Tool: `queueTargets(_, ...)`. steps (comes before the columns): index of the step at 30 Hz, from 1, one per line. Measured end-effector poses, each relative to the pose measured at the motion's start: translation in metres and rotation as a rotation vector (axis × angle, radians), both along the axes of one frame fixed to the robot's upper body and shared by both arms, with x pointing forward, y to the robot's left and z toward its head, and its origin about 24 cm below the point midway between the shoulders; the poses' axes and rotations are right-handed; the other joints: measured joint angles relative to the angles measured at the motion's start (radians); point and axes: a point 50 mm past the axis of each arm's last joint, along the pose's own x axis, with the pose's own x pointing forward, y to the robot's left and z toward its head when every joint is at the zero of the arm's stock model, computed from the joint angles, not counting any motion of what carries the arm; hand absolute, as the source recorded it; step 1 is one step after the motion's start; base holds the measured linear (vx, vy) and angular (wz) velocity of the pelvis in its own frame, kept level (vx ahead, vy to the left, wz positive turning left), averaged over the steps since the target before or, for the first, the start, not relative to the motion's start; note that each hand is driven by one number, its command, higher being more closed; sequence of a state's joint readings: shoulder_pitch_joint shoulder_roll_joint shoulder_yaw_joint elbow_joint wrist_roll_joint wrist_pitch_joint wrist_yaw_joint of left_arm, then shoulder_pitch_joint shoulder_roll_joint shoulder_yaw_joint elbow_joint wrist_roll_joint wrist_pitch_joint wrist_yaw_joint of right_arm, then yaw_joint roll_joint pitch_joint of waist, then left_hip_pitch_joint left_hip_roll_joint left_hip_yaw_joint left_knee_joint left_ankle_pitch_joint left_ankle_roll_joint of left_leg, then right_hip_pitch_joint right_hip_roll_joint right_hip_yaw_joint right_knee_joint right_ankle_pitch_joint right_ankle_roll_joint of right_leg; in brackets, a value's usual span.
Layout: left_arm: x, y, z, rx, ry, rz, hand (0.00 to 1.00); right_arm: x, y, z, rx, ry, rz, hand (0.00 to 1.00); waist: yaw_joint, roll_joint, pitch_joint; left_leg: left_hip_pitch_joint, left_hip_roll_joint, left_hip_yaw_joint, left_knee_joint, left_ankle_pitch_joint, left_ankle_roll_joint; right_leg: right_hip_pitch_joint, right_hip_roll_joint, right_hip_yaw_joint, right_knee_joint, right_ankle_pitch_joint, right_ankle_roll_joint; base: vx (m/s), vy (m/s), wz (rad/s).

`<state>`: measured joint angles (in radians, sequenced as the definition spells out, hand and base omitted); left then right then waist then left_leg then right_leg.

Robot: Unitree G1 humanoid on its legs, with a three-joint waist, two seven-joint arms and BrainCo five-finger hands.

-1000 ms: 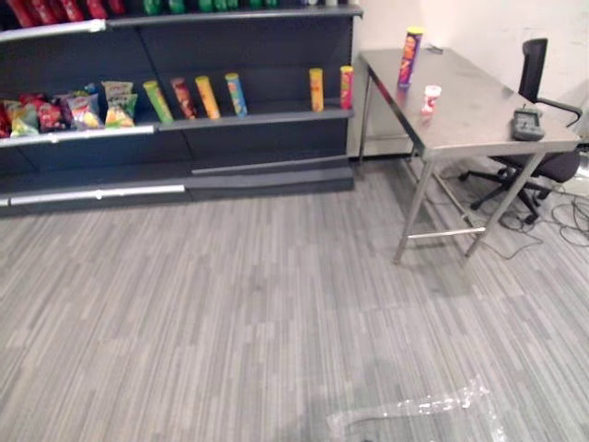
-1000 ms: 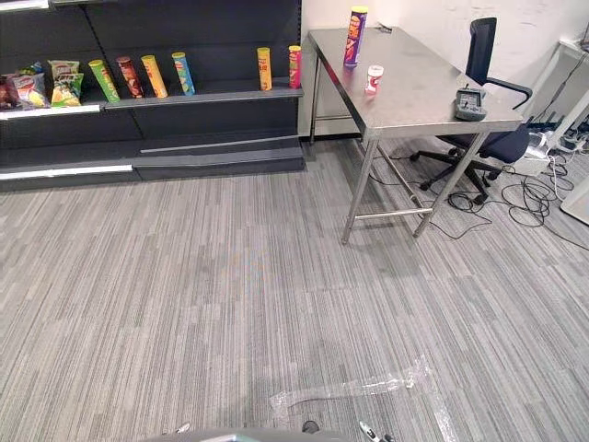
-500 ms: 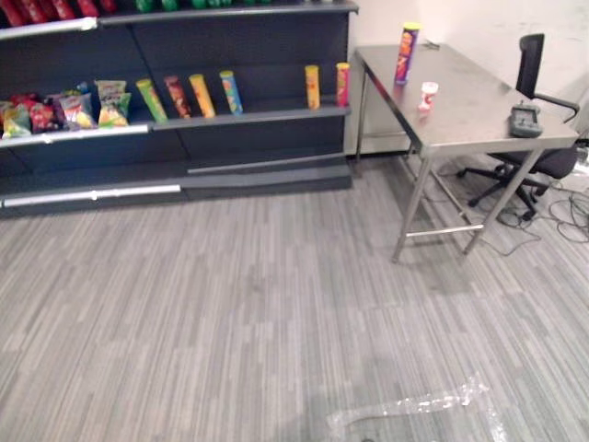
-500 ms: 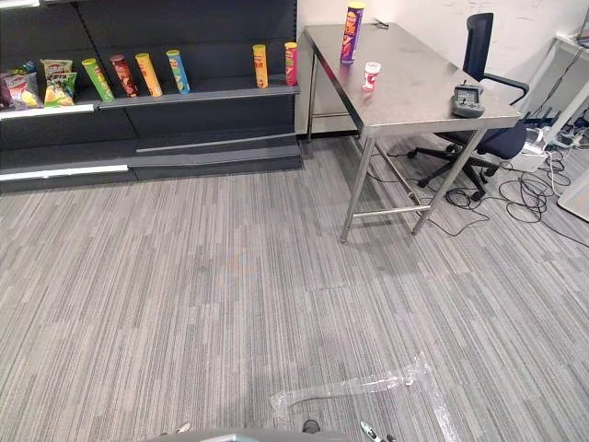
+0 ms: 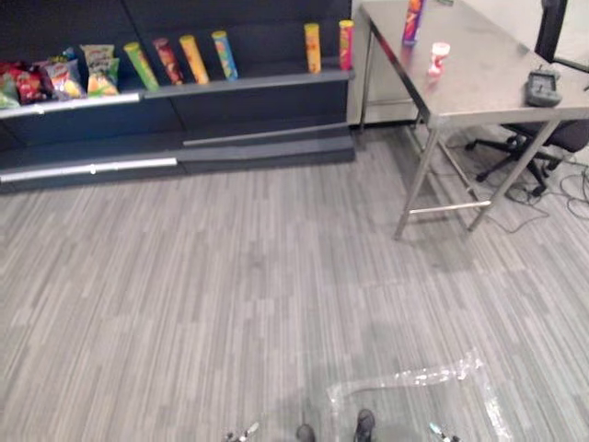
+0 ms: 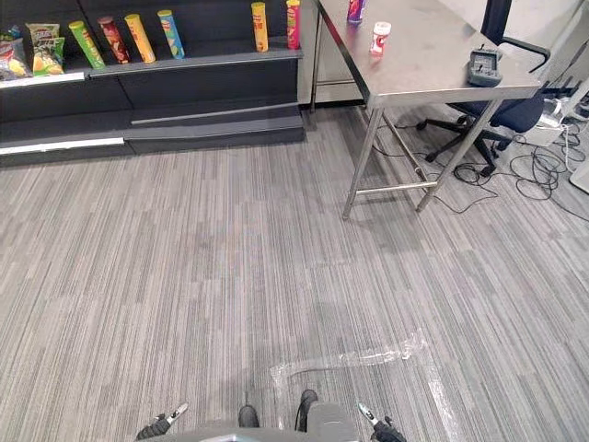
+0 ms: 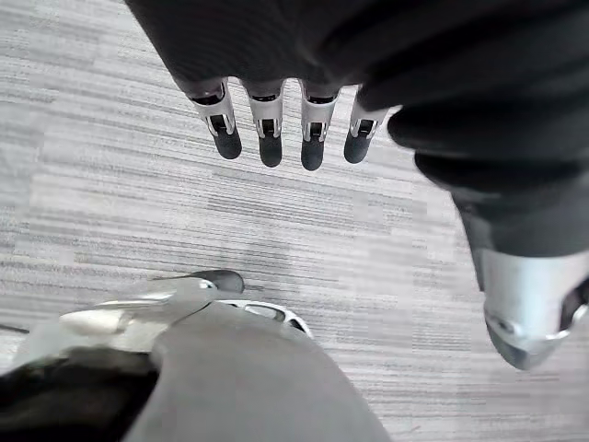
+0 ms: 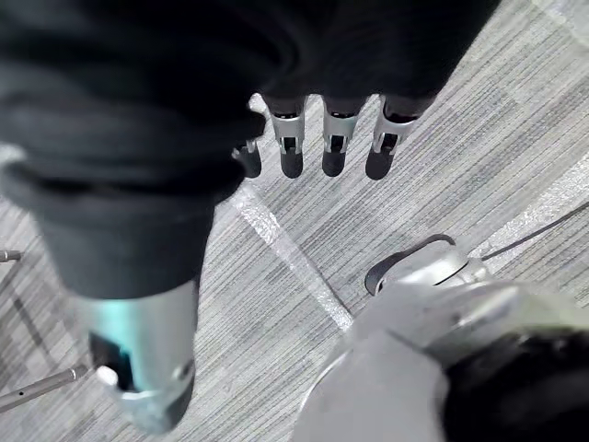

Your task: Put the gum and the chips on the shelf.

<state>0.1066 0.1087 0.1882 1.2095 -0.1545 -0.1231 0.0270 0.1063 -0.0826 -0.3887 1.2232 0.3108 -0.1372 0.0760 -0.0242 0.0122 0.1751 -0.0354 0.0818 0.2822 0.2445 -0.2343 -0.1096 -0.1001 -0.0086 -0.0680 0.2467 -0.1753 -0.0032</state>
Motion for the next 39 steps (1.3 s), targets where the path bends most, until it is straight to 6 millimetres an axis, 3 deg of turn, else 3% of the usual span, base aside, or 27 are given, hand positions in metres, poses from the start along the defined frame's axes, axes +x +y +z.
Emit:
queueTargets(1,-0.003,-0.001,-0.001,-0.009,0.001,0.034,0.0,-0.003,-0.001,0.0,0.0,0.004,-0.008,0.0,0.001,0.005,0.001,-0.029,0.026,0.017,0.095,-0.02,-0.014,0.003,0.006,-0.001,0.009,-0.011,-0.004,-0.02,-0.107,0.09)
queueTargets(3,0.0,-0.003,0.0,-0.051,-0.055,0.159,0.0,-0.008,0.0,0.0,-0.003,0.008,0.001,0.0,0.002,0.012,0.019,-0.199,0.116,0.012,0.49,0.022,0.066,0.017,0.008,-0.016,0.076,-0.056,-0.023,0.02,-0.065,0.1)
queueTargets(5,-0.003,-0.003,0.001,-0.069,-0.075,0.201,0.0,-0.009,0.001,0.0,-0.003,0.005,0.013,0.0,0.001,0.013,0.022,-0.26,0.154,0.001,0.584,0.017,0.059,0.036,0.001,-0.02,0.108,-0.093,-0.02,0.08,0.002,0.09)
queueTargets(7,-0.004,-0.005,0.001,-0.077,-0.084,0.222,0.0,-0.005,0.001,0.001,-0.004,-0.012,0.002,0.0,0.002,0.014,0.022,-0.294,0.161,-0.016,0.523,0.017,0.059,0.058,-0.009,-0.014,0.109,-0.109,-0.009,0.2,0.11,0.02)
queueTargets(9,-0.004,-0.007,0.001,-0.087,-0.091,0.241,0.0,0.003,0.001,0.003,-0.008,-0.043,-0.004,0.0,0.008,0.014,0.022,-0.299,0.154,-0.017,0.353,0.031,0.055,0.07,-0.029,0.001,0.105,-0.118,0.0,0.25,0.221,-0.17)
queueTargets(10,-0.004,-0.008,0.001,-0.09,-0.091,0.249,0.0,0.011,0.0,0.004,-0.013,-0.065,0.009,0.0,0.008,0.014,0.022,-0.299,0.153,-0.022,0.191,0.077,0.053,0.072,-0.045,0.021,0.106,-0.135,0.02,0.2,0.211,-0.24)
queueTargets(12,-0.005,-0.009,0.0,-0.091,-0.09,0.252,0.0,0.017,0.0,0.005,-0.018,-0.08,0.016,0.0,0.009,0.016,0.02,-0.296,0.155,-0.044,0.03,0.129,0.036,0.07,-0.062,0.048,0.106,-0.155,0.046,0.28,0.331,-0.37)
queueTargets(13,-0.006,-0.008,0.0,-0.09,-0.087,0.256,0.0,0.022,0.0,0.006,-0.018,-0.091,0.017,0.0,0.013,0.019,0.019,-0.297,0.159,-0.066,-0.012,0.185,0.003,0.078,-0.072,0.079,0.103,-0.172,0.067,0.34,0.396,-0.48)
queueTargets(14,-0.009,-0.008,0.0,-0.091,-0.077,0.258,0.0,0.023,0.0,0.006,-0.015,-0.089,0.011,0.0,0.014,0.015,0.019,-0.294,0.142,-0.075,0.004,0.245,0.002,0.097,-0.09,0.098,0.081,-0.181,0.073,0.51,0.553,-0.61)
queueTargets(15,-0.01,-0.005,0.0,-0.085,-0.075,0.258,0.0,0.022,0.001,0.005,-0.007,-0.081,0.001,0.0,0.022,0.009,0.005,-0.295,0.113,-0.067,0.057,0.222,0.042,0.127,-0.123,0.128,0.025,-0.181,0.075,0.46,0.474,-0.44)
queueTargets(16,-0.011,-0.004,0.0,-0.079,-0.071,0.257,0.0,0.022,0.003,0.004,0.0,-0.078,0.002,0.0,0.022,-0.001,-0.007,-0.305,0.101,-0.051,0.08,0.189,0.051,0.141,-0.14,0.138,-0.005,-0.176,0.07,0.59,0.517,-0.39)
queueTargets(17,-0.011,0.0,0.001,-0.069,-0.071,0.25,0.0,0.02,0.008,0.002,0.022,-0.072,-0.002,0.0,0.023,-0.019,-0.037,-0.328,0.074,-0.028,0.114,0.142,0.069,0.135,-0.165,0.161,-0.025,-0.13,0.057,0.48,0.37,-0.09)
queueTargets(18,-0.009,0.003,0.001,-0.059,-0.071,0.22,0.0,0.02,0.011,0.002,0.035,-0.077,-0.014,0.0,0.023,-0.029,-0.049,-0.325,0.043,-0.017,0.12,0.12,0.08,0.125,-0.192,0.18,-0.022,-0.08,0.08,0.47,0.355,-0.01)
queueTargets(20,-0.011,0.004,0.001,-0.054,-0.053,0.191,0.0,0.017,0.011,0.001,0.044,-0.073,-0.038,0.0,0.024,-0.034,-0.073,-0.286,0.005,0.011,0.097,0.102,0.115,0.115,-0.221,0.21,0.015,-0.019,0.088,0.45,0.32,-0.06)
queueTargets(22,-0.01,0.003,0.001,-0.053,-0.052,0.167,0.0,0.021,0.012,0.002,0.049,-0.092,-0.027,0.0,0.027,-0.033,-0.073,-0.203,-0.025,0.031,0.042,0.085,0.138,0.044,-0.228,0.238,0.213,0.053,0.1,0.42,0.263,-0.26)
queueTargets(24,-0.009,0.003,0.001,-0.042,-0.039,0.079,0.0,0.027,0.01,0.004,0.045,-0.112,-0.011,0.0,0.004,-0.019,-0.062,-0.076,-0.051,0.044,-0.029,0.065,0.166,-0.089,-0.225,0.231,0.554,0.213,0.133,0.35,0.216,-0.07)
queueTargets(25,-0.008,0.004,0.001,-0.039,-0.037,0.061,0.0,0.029,0.011,0.004,0.045,-0.117,-0.006,0.0,-0.001,-0.02,-0.057,-0.043,-0.056,0.043,-0.043,0.061,0.171,-0.115,-0.223,0.222,0.631,0.207,0.129,0.35,0.157,0.01)
queueTargets(27,-0.004,0.002,0.001,-0.04,-0.039,0.025,0.0,0.034,0.008,0.006,0.031,-0.131,0.024,0.0,-0.001,-0.014,-0.037,0.085,-0.064,0.049,-0.111,0.047,0.171,-0.197,-0.202,0.142,0.784,0.106,0.092,0.36,0.099,-0.13)
queueTargets(28,-0.002,0.001,0.001,-0.042,-0.041,0.016,0.0,0.039,0.005,0.008,0.015,-0.144,0.055,0.0,-0.001,-0.01,-0.031,0.139,-0.064,0.061,-0.143,0.035,0.167,-0.237,-0.195,0.075,0.777,0.051,0.072,0.28,0.055,-0.18)
queueTargets(29,-0.001,0.001,0.001,-0.043,-0.043,0.015,0.0,0.041,0.006,0.009,0.012,-0.15,0.069,0.0,-0.002,-0.01,-0.028,0.156,-0.065,0.064,-0.155,0.028,0.164,-0.254,-0.193,0.042,0.746,0.038,0.067,0.31,-0.003,-0.15)
queueTargets(30,0.001,0.0,0.001,-0.046,-0.047,0.024,0.0,0.043,0.005,0.009,0.006,-0.16,0.075,0.0,-0.004,-0.008,-0.023,0.185,-0.064,0.066,-0.159,0.0,0.154,-0.286,-0.18,-0.021,0.616,0.029,0.055,0.25,-0.047,-0.06)
queueTargets(33,0.006,-0.004,0.001,-0.06,-0.064,0.062,0.0,0.046,0.003,0.01,-0.001,-0.166,0.076,0.0,-0.005,0.006,-0.01,0.221,-0.045,0.067,-0.159,-0.033,0.126,-0.296,-0.138,-0.062,0.29,0.045,0.065,0.35,-0.121,-0.02)
queueTargets(35,0.007,-0.009,0.0,-0.077,-0.074,0.098,0.0,0.044,-0.001,0.011,-0.01,-0.16,0.074,0.0,-0.008,0.026,0.004,0.263,-0.013,0.059,-0.177,-0.058,0.083,-0.289,-0.093,-0.043,-0.044,0.175,0.071,0.47,-0.164,0.11)
queueTargets(36,0.007,-0.008,0.001,-0.077,-0.076,0.111,0.0,0.041,0.0,0.01,-0.007,-0.153,0.073,0.0,-0.009,0.021,0.008,0.274,-0.011,0.052,-0.181,-0.067,0.069,-0.278,-0.091,-0.027,-0.103,0.2,0.08,0.5,-0.222,0.3)
queueTargets(37,0.004,-0.008,0.0,-0.083,-0.075,0.153,0.0,0.034,0.001,0.008,-0.001,-0.136,0.065,0.0,-0.017,0.015,0.015,0.312,0.001,0.031,-0.195,-0.088,0.043,-0.271,-0.083,-0.006,-0.103,0.292,0.08,0.5,-0.27,0.39)
queueTargets(38,0.007,-0.013,0.0,-0.098,-0.087,0.18,0.0,0.032,-0.001,0.008,-0.006,-0.132,0.065,0.0,-0.025,0.034,0.018,0.328,0.016,0.019,-0.199,-0.089,0.039,-0.284,-0.068,-0.009,-0.04,0.3,0.069,0.61,-0.323,0.4)
queueTargets(39,0.009,-0.022,-0.001,-0.128,-0.099,0.21,0.0,0.033,-0.005,0.009,-0.017,-0.132,0.065,0.0,-0.024,0.058,0.015,0.335,0.042,0.006,-0.195,-0.04,0.028,-0.313,-0.052,-0.025,0.054,0.218,0.032,0.5,-0.273,0.21)
